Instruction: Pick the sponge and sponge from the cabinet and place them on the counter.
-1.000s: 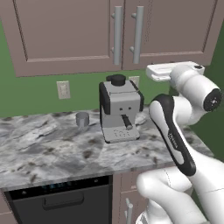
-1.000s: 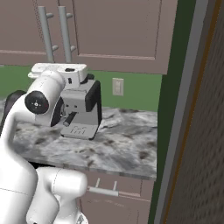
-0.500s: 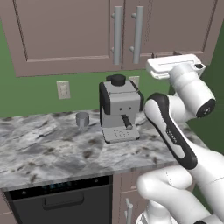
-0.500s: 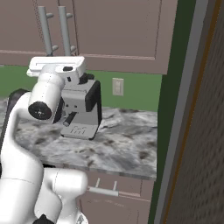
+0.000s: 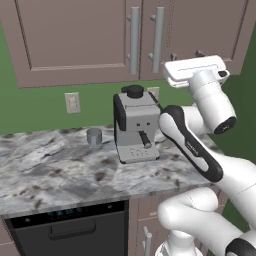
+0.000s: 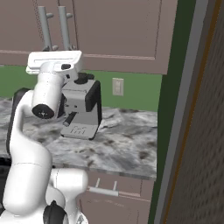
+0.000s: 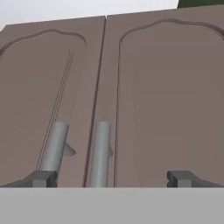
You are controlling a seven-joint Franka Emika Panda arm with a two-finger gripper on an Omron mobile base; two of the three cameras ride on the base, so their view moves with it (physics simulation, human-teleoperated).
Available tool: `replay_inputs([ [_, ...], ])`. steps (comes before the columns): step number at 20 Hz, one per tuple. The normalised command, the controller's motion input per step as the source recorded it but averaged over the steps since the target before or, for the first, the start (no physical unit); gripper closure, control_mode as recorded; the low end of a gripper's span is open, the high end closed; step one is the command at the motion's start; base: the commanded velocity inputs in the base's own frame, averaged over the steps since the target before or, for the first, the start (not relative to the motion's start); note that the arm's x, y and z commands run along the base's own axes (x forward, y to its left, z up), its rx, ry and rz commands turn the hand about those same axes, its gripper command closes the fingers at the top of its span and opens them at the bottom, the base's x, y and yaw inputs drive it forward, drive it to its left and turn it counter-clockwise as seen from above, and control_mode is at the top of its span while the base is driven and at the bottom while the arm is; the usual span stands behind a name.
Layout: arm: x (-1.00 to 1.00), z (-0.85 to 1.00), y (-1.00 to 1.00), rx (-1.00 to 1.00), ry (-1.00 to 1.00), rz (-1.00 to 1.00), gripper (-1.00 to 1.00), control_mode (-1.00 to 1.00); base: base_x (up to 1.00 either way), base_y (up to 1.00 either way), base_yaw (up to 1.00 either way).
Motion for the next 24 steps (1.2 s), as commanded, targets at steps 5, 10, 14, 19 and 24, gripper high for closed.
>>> replay_inputs([
  [5, 0.06, 0.07, 0.11, 0.0, 0.0, 0.0, -1.0, -1.0, 0.0, 0.0, 0.0],
  [10, 0.07, 0.0, 0.07, -0.01, 0.05, -0.01, -1.0, -1.0, 0.0, 0.0, 0.0],
  [14, 0.03, 0.0, 0.11, -0.01, 0.09, -0.01, -1.0, -1.0, 0.0, 0.0, 0.0],
  [19, 0.06, 0.0, 0.16, -0.01, 0.08, -0.01, -1.0, -1.0, 0.0, 0.0, 0.0],
  [24, 0.06, 0.0, 0.13, -0.01, 0.07, -0.02, -1.0, -1.0, 0.0, 0.0, 0.0],
])
